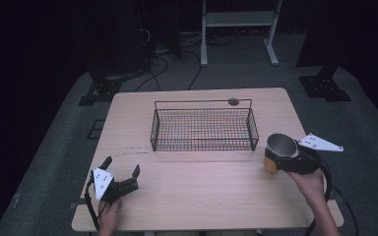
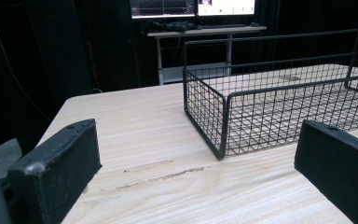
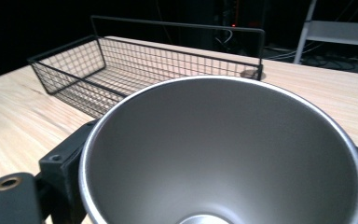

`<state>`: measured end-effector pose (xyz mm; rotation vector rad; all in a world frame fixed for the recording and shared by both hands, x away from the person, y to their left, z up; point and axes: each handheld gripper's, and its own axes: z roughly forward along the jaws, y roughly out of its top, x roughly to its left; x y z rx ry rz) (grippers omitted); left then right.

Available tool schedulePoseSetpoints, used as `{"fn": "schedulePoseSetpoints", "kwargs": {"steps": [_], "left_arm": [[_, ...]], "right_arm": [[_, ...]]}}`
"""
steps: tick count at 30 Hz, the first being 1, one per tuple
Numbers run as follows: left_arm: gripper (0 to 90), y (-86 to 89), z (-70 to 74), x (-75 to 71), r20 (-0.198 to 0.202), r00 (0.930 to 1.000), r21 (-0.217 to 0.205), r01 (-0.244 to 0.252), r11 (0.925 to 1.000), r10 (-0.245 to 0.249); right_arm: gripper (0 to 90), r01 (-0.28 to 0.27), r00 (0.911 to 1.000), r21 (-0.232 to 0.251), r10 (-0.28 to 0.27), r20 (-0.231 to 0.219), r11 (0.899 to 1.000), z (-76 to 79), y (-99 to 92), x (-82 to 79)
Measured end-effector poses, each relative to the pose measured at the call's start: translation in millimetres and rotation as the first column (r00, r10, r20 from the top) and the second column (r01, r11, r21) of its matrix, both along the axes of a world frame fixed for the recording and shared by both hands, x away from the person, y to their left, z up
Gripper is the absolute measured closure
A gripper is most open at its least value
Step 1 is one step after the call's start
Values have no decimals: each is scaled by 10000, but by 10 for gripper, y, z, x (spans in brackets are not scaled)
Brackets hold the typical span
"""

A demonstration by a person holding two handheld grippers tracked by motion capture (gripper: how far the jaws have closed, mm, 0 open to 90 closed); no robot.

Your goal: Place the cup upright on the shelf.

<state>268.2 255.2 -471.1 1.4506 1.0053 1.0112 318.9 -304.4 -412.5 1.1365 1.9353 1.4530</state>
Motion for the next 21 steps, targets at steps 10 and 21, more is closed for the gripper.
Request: {"fn": "schedulePoseSetpoints", "kwargs": {"steps": [10, 21], "left_arm": [[0, 0, 0, 0, -5, 10000, -4, 4, 10000, -4], [0, 0, 0, 0, -10, 10000, -5, 8, 10000, -8]], "right_arm": [[88, -496, 9987, 110, 495, 105, 9987, 201, 107, 48], [88, -881, 9958, 187, 876, 251, 9959, 384, 212, 123]]}}
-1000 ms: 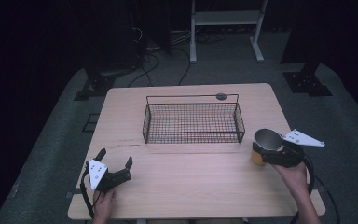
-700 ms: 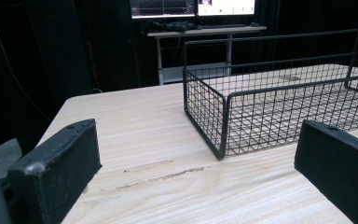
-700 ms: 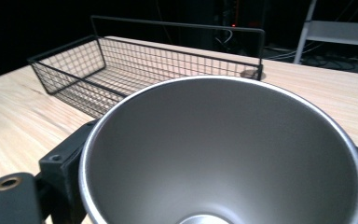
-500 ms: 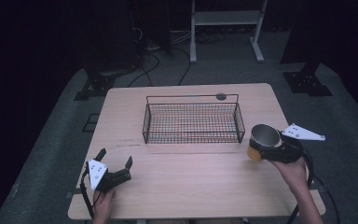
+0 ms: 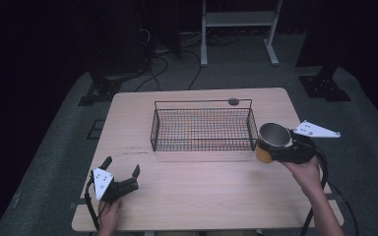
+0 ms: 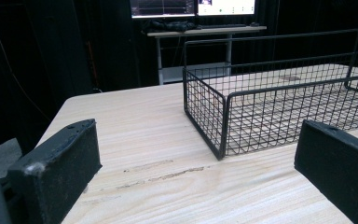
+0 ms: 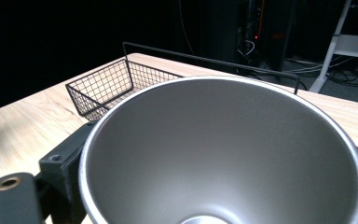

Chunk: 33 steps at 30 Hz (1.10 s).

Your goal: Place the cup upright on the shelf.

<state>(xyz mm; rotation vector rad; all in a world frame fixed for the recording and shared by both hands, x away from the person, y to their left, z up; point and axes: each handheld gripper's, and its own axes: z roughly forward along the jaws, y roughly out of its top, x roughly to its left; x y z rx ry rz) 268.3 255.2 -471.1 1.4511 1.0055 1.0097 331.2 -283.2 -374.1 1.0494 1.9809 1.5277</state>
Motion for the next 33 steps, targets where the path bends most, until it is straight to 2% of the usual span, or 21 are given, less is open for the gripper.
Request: {"fn": "schedulePoseSetpoints", "kwargs": {"steps": [9, 33], "left_arm": [[0, 0, 1, -1, -13, 10000, 9, -7, 10000, 7], [0, 2, 0, 1, -18, 10000, -22, 3, 10000, -3]], "right_arm": [[88, -134, 9999, -139, 135, 17, 9998, 97, 65, 57], [88, -868, 9962, -419, 865, -83, 9953, 329, 382, 352]]}}
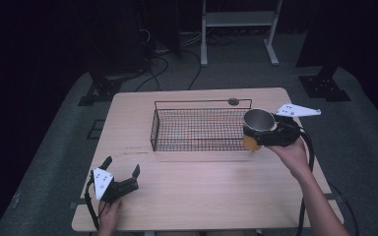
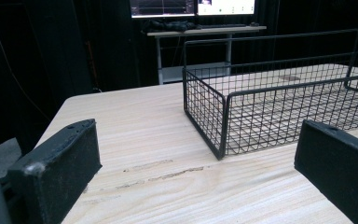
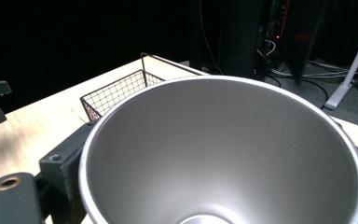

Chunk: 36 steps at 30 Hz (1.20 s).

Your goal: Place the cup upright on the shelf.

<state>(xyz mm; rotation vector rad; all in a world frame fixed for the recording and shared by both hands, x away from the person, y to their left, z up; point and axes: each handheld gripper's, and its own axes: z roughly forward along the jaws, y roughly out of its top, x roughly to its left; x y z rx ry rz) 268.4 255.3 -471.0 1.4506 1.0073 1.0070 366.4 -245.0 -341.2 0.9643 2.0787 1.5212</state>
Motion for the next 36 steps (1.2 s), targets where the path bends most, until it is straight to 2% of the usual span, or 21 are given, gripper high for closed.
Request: {"fn": "schedulePoseSetpoints", "kwargs": {"steps": [14, 26, 36], "left_arm": [[0, 4, 0, 1, -13, 10000, -25, 7, 10000, -7], [0, 4, 0, 2, -13, 10000, -32, 14, 10000, -14], [0, 1, 0, 2, -21, 10000, -1, 24, 10000, -24]], "right_arm": [[88, -293, 9996, -77, 293, -22, 9995, 103, 195, 198], [88, -408, 9991, -13, 408, -92, 9992, 160, 287, 355], [88, -521, 9985, -225, 517, -186, 9984, 181, 388, 499]]}}
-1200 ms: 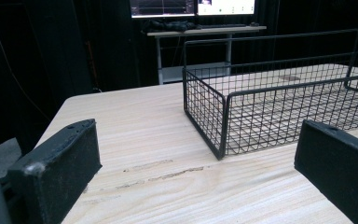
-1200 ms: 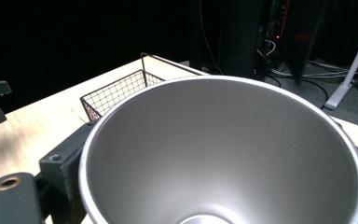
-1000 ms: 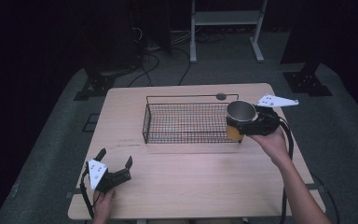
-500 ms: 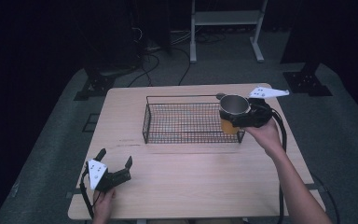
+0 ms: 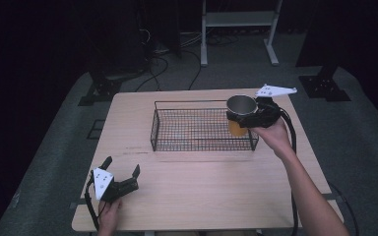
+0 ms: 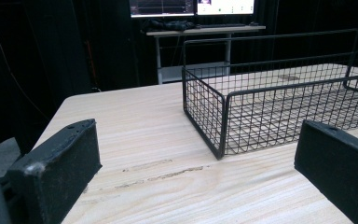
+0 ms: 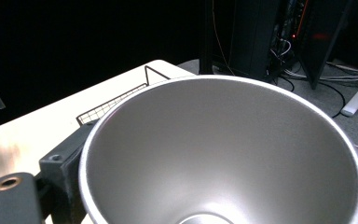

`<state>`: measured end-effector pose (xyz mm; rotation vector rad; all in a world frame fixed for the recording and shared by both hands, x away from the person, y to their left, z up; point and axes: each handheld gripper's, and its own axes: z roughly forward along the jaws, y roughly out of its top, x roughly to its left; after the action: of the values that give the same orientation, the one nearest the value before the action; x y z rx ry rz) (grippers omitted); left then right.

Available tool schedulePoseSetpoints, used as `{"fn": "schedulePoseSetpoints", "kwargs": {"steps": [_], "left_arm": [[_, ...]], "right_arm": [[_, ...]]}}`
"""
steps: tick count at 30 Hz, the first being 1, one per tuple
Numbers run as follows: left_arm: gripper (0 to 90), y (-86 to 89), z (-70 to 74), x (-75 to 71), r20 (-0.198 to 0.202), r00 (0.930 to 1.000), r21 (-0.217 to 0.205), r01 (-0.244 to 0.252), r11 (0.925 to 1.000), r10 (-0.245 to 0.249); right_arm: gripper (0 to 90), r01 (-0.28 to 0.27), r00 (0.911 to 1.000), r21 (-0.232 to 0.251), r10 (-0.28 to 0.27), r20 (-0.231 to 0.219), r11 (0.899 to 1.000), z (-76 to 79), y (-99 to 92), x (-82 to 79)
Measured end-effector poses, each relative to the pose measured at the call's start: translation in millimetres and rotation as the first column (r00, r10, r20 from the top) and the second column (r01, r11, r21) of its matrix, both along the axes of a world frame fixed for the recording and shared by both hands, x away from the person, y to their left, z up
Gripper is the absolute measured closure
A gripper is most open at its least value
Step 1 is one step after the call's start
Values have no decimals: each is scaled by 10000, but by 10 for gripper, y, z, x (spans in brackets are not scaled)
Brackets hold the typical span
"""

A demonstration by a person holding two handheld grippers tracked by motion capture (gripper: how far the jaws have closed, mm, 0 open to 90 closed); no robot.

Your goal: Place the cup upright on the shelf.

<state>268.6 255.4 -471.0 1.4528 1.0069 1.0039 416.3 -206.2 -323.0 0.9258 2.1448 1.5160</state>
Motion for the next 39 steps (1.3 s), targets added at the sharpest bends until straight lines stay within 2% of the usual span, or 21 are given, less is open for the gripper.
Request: {"fn": "schedulePoseSetpoints", "kwargs": {"steps": [18, 31, 39], "left_arm": [[0, -1, 0, 1, -9, 10000, 3, 6, 10000, -6], [0, 2, 0, 2, -10, 10000, -12, 22, 10000, -22], [0, 0, 0, 1, 0, 10000, -6, 25, 10000, -25]], "right_arm": [[88, -244, 9996, 182, 247, -155, 9995, 19, 140, 196], [88, -371, 9993, 4, 371, -94, 9993, 72, 318, 368], [88, -591, 9980, -33, 590, -228, 9982, 17, 440, 453]]}}
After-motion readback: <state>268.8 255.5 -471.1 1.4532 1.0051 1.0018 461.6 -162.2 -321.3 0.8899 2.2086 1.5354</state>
